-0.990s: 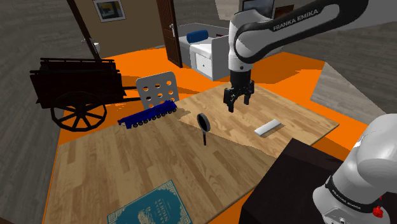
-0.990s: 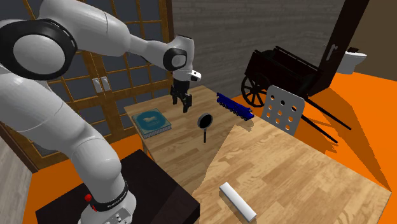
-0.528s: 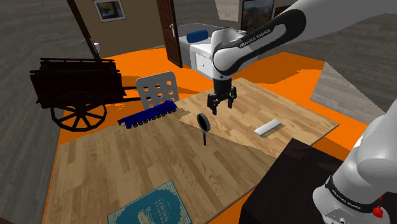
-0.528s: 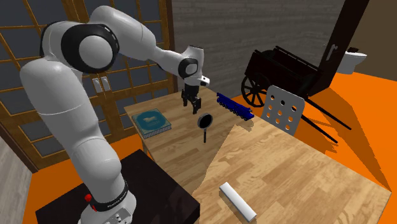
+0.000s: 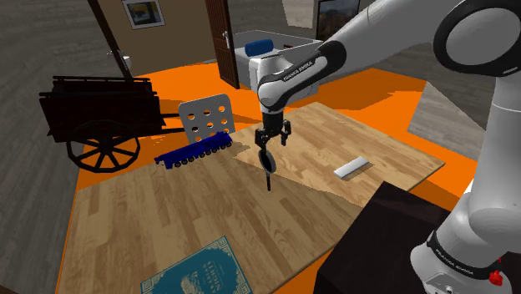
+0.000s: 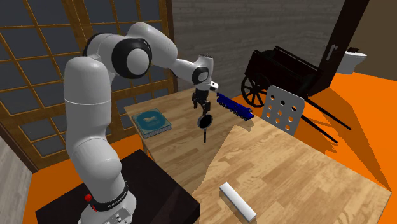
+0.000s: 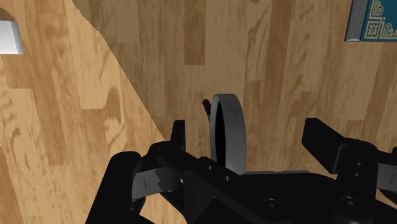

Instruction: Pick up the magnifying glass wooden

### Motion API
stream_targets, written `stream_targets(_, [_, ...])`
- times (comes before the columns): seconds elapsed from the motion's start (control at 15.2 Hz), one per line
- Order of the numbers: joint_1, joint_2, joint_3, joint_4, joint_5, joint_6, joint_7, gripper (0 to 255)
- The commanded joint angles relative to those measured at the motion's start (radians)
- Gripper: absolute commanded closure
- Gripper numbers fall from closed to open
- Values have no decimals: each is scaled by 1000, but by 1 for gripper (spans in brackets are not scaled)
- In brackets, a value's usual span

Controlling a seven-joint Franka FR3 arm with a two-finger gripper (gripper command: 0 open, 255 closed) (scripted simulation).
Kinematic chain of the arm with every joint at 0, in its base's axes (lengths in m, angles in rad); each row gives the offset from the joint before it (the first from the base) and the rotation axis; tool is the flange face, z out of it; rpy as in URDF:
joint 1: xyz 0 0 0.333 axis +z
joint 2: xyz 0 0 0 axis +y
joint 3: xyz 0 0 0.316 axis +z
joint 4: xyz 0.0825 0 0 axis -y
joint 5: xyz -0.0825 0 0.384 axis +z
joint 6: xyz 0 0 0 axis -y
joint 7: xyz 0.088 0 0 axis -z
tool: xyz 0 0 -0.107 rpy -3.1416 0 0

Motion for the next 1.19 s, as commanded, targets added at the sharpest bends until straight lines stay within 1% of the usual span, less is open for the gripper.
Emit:
stream_targets(0.0, [4,80,-4,82,-9,4,14,0])
stream_targets(0.07, [7,120,-6,123,-13,4,19,0])
stream_targets(0.13, [7,120,-6,123,-13,4,19,0])
stream_targets(0.59, [9,175,-8,96,-15,86,16,0])
stream_targets(0.73, [9,174,-8,96,-15,86,16,0])
stream_targets(0.79, [9,177,-8,99,-16,86,17,255])
stream_targets(1.12, [9,177,-8,99,-16,85,16,255])
